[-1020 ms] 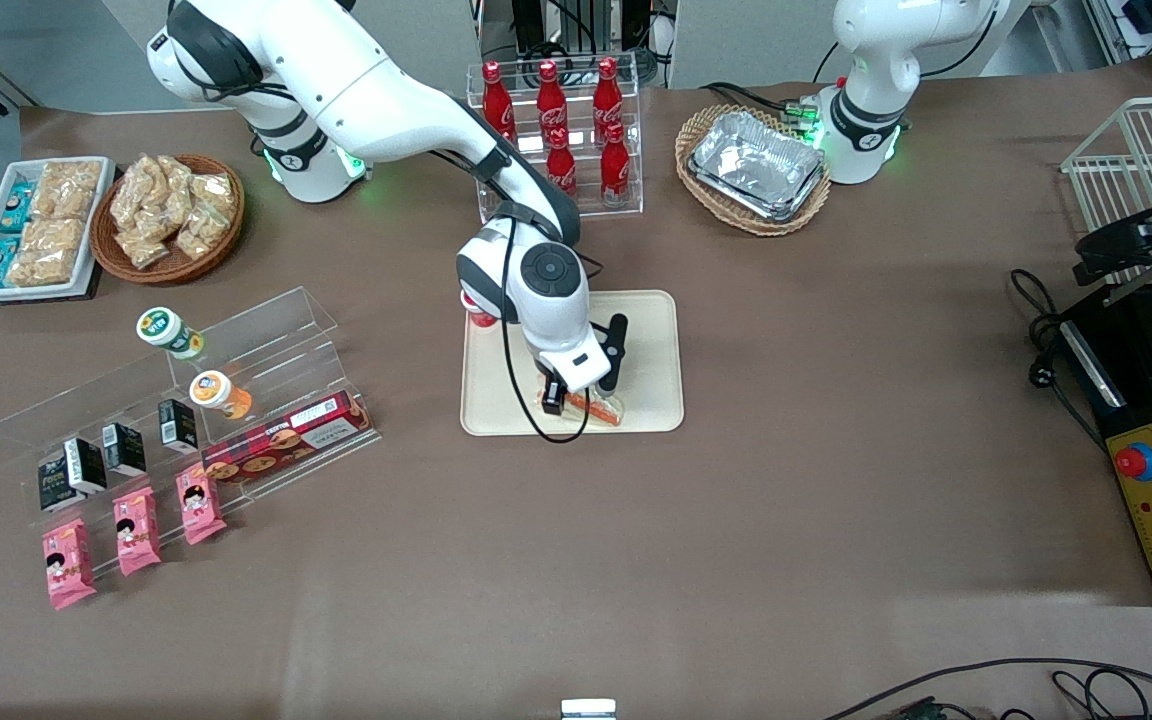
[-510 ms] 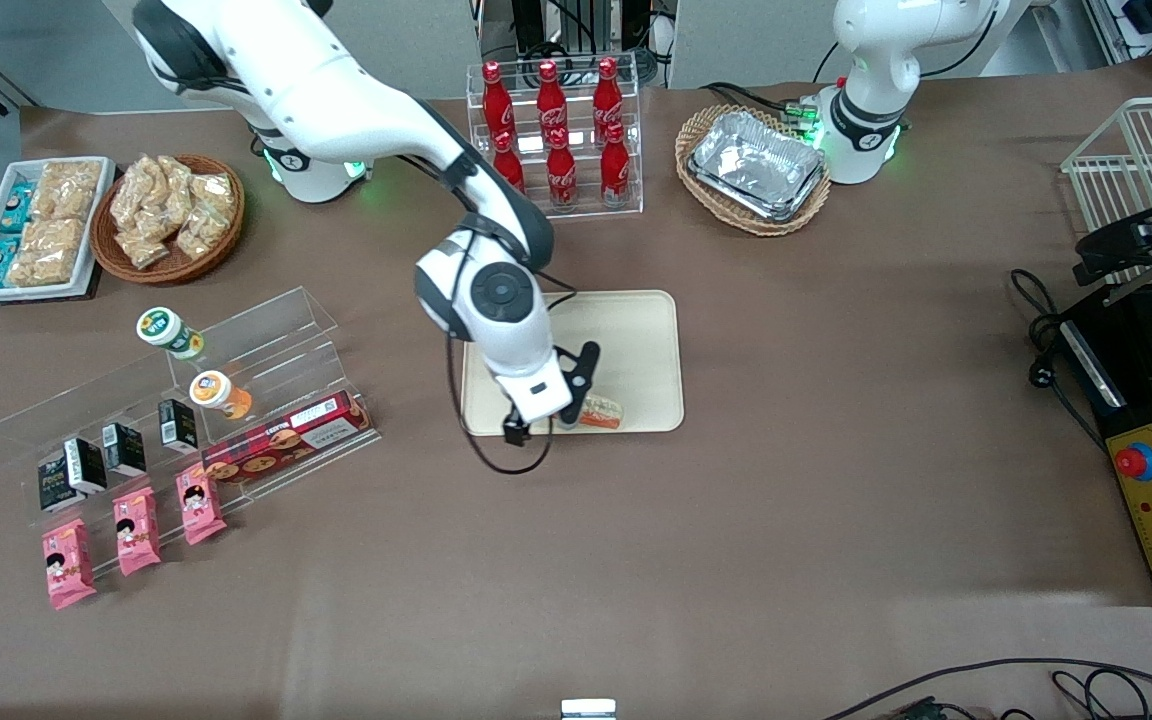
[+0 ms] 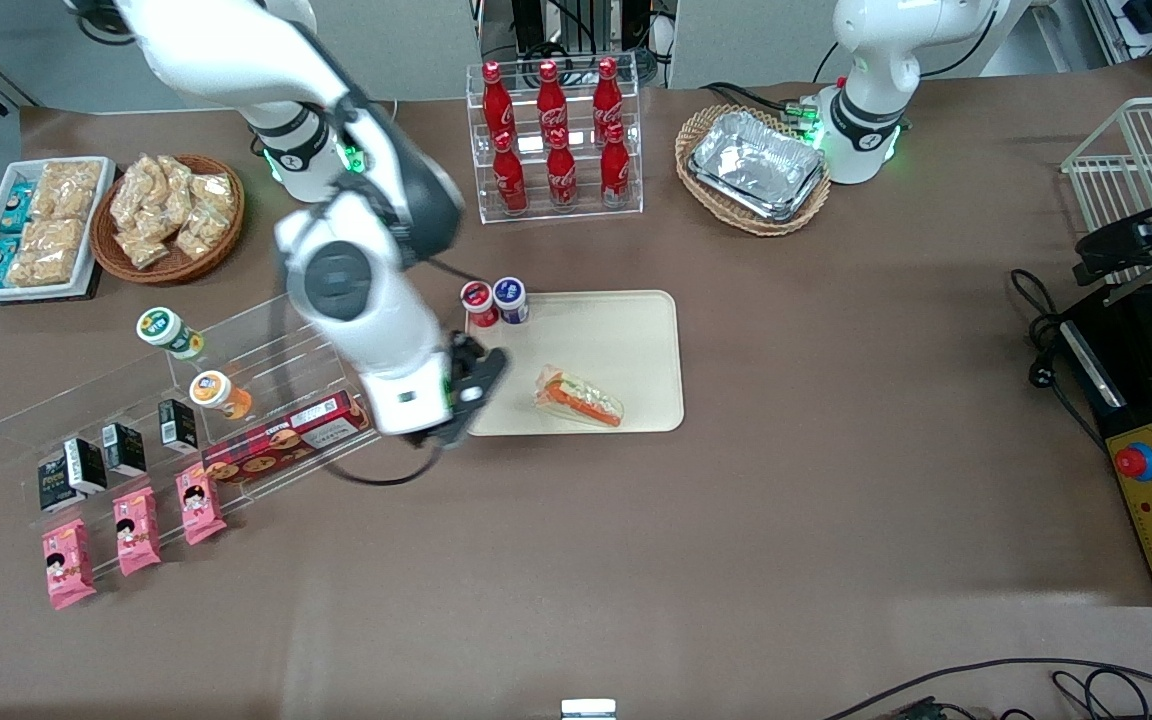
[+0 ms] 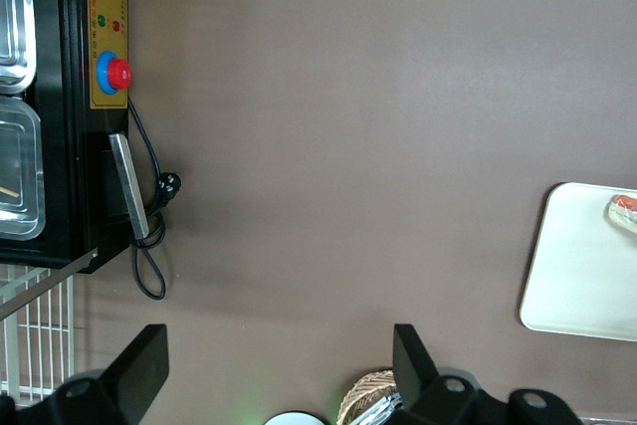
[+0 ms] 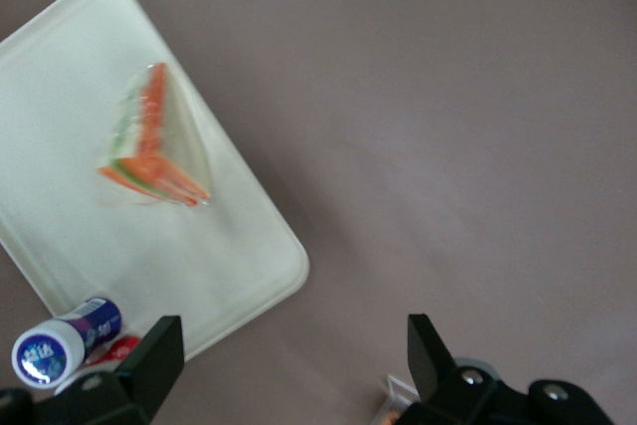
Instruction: Place sandwich on tray
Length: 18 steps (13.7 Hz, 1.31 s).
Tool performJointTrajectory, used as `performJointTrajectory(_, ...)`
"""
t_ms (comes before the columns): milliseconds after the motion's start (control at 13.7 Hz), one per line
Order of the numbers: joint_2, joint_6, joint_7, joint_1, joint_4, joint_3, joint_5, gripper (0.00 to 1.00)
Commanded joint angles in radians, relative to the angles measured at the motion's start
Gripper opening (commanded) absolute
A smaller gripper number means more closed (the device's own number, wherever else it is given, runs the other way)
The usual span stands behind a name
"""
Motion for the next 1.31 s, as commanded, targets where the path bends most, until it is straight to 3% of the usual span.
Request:
performJointTrajectory(0, -0.127, -0.108, 0.014, -0.091, -0.014, 0.002, 0.045, 1.00)
performJointTrajectory(219, -0.227, -0.249, 0.043, -0.161, -0.013, -0.057, 0.043, 1.00)
performJointTrajectory(510, -0.331, -0.343, 0.066, -0.184, -0.011, -0.171, 0.040, 1.00)
performJointTrajectory(1020, -0.365, -0.544, 0.069, -0.187, 0.062, -0.388, 0.028, 1.00)
performJointTrajectory(1238, -0.362, -0.549, 0.068, -0.189, 0.075, -0.410, 0.023, 1.00)
